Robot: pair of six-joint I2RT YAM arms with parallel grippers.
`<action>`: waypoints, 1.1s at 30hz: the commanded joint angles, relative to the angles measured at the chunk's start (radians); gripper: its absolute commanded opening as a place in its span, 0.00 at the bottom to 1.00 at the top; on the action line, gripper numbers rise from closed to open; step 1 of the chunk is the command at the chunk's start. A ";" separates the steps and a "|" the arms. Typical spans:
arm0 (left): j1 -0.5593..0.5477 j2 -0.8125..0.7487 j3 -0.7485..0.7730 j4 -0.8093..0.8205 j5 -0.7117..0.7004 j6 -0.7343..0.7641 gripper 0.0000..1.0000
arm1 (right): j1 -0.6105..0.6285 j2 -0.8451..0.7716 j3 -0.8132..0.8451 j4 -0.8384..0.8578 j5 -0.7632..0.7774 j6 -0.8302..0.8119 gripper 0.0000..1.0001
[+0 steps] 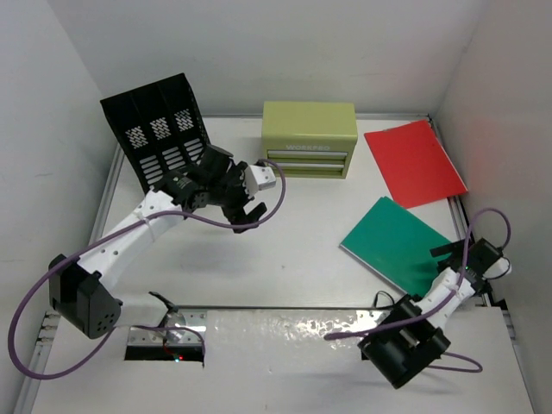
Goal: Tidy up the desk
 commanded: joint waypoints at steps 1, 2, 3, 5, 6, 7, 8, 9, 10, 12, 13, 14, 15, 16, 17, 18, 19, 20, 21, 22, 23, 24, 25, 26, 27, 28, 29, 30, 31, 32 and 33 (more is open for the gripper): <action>-0.022 0.013 0.045 0.043 0.012 0.006 0.92 | -0.094 0.000 0.015 -0.036 -0.054 -0.041 0.99; -0.024 0.015 0.044 0.043 0.013 0.006 0.92 | -0.111 0.002 0.012 -0.041 -0.061 -0.051 0.99; -0.025 0.016 0.039 0.044 0.016 0.009 0.92 | -0.147 0.002 -0.001 -0.042 -0.080 -0.063 0.99; -0.025 0.013 0.034 0.048 0.023 0.009 0.92 | -0.181 -0.001 -0.021 -0.045 -0.107 -0.069 0.99; -0.025 0.016 0.033 0.052 0.021 0.007 0.92 | -0.206 -0.003 -0.041 -0.042 -0.125 -0.068 0.99; -0.027 0.015 0.033 0.055 0.023 0.004 0.92 | -0.213 -0.009 -0.051 -0.041 -0.134 -0.066 0.99; -0.027 0.013 0.033 0.057 0.024 0.003 0.92 | -0.215 -0.010 -0.058 -0.038 -0.146 -0.063 0.99; -0.028 0.013 0.034 0.058 0.026 0.003 0.92 | -0.217 -0.015 -0.074 -0.034 -0.168 -0.060 0.99; -0.027 0.013 0.036 0.060 0.030 0.003 0.92 | -0.217 -0.024 -0.078 -0.030 -0.223 -0.060 0.99; -0.027 0.015 0.036 0.066 0.030 0.003 0.92 | -0.215 -0.041 -0.086 -0.021 -0.272 -0.068 0.99; -0.027 0.016 0.034 0.067 0.030 0.001 0.92 | -0.217 -0.050 -0.084 -0.021 -0.309 -0.074 0.99; -0.027 0.015 0.033 0.070 0.032 0.001 0.92 | -0.217 -0.069 -0.083 -0.024 -0.324 -0.078 0.99; -0.028 0.016 0.028 0.080 0.033 0.000 0.92 | -0.215 -0.076 -0.074 -0.027 -0.343 -0.091 0.97; -0.028 0.016 0.025 0.084 0.035 -0.002 0.92 | -0.217 -0.081 -0.072 -0.028 -0.387 -0.095 0.96; -0.028 0.022 0.022 0.089 0.036 -0.002 0.92 | -0.217 -0.083 -0.072 -0.027 -0.412 -0.095 0.95; -0.027 0.025 0.016 0.103 0.038 -0.003 0.92 | -0.217 -0.081 -0.084 -0.001 -0.444 -0.085 0.91; -0.028 0.030 0.011 0.115 0.033 -0.005 0.90 | -0.217 -0.078 -0.095 0.018 -0.481 -0.080 0.88; -0.033 0.044 0.007 0.126 0.027 -0.003 0.90 | -0.217 -0.076 -0.103 0.034 -0.548 -0.074 0.85; -0.037 0.051 -0.002 0.150 0.017 0.000 0.89 | -0.217 -0.072 -0.110 0.045 -0.567 -0.075 0.82; -0.053 0.065 -0.008 0.164 -0.020 0.006 0.87 | -0.217 -0.073 -0.107 0.047 -0.576 -0.081 0.74; -0.065 0.090 -0.016 0.193 -0.045 0.009 0.87 | -0.217 -0.081 -0.101 0.039 -0.578 -0.095 0.70; -0.097 0.105 -0.019 0.205 -0.104 0.013 0.87 | -0.217 -0.087 -0.100 0.032 -0.578 -0.098 0.66; -0.116 0.122 -0.021 0.219 -0.137 0.015 0.86 | -0.215 -0.092 -0.103 0.036 -0.579 -0.098 0.61; -0.134 0.159 -0.018 0.241 -0.170 0.017 0.86 | -0.217 -0.096 -0.120 0.045 -0.588 -0.080 0.58; -0.168 0.177 -0.012 0.245 -0.224 0.021 0.86 | -0.217 -0.101 -0.129 0.076 -0.617 -0.068 0.56; -0.183 0.194 -0.004 0.248 -0.241 0.023 0.86 | -0.215 -0.102 -0.135 0.085 -0.627 -0.057 0.52; -0.195 0.229 0.013 0.248 -0.252 0.024 0.86 | -0.217 -0.099 -0.143 0.096 -0.636 -0.045 0.49; -0.214 0.245 0.022 0.248 -0.256 0.024 0.86 | -0.217 -0.098 -0.143 0.105 -0.654 -0.043 0.47; -0.225 0.269 0.030 0.248 -0.258 0.027 0.86 | -0.217 -0.093 -0.144 0.110 -0.665 -0.042 0.44; -0.234 0.280 0.040 0.256 -0.264 0.030 0.86 | -0.217 -0.090 -0.147 0.116 -0.677 -0.032 0.44; -0.255 0.291 0.045 0.265 -0.288 0.039 0.86 | -0.215 -0.089 -0.152 0.131 -0.686 -0.026 0.44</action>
